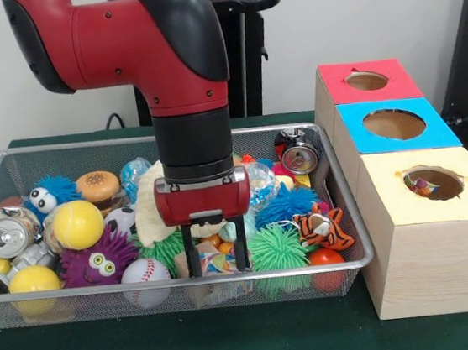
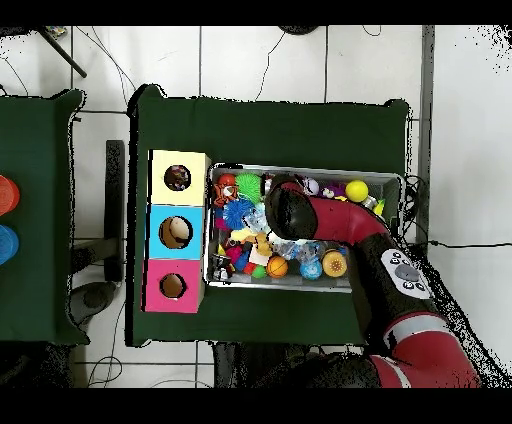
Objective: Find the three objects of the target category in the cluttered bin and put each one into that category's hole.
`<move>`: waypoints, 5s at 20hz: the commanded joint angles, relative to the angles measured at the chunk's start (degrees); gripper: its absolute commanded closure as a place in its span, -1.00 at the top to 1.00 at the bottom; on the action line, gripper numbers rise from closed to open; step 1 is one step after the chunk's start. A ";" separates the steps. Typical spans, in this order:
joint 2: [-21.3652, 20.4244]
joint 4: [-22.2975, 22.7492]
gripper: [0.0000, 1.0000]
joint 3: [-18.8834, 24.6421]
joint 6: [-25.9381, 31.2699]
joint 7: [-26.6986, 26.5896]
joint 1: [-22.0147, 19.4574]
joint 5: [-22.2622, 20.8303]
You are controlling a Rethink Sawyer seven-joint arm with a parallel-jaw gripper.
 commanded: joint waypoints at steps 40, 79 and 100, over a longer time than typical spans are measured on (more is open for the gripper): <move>2.17 -2.02 1.00 6.13 -0.15 4.28 -1.92 -3.46; 4.94 -3.38 1.00 4.74 2.53 4.03 -0.89 -2.99; 5.95 2.07 1.00 4.63 -1.94 4.19 -4.74 -6.04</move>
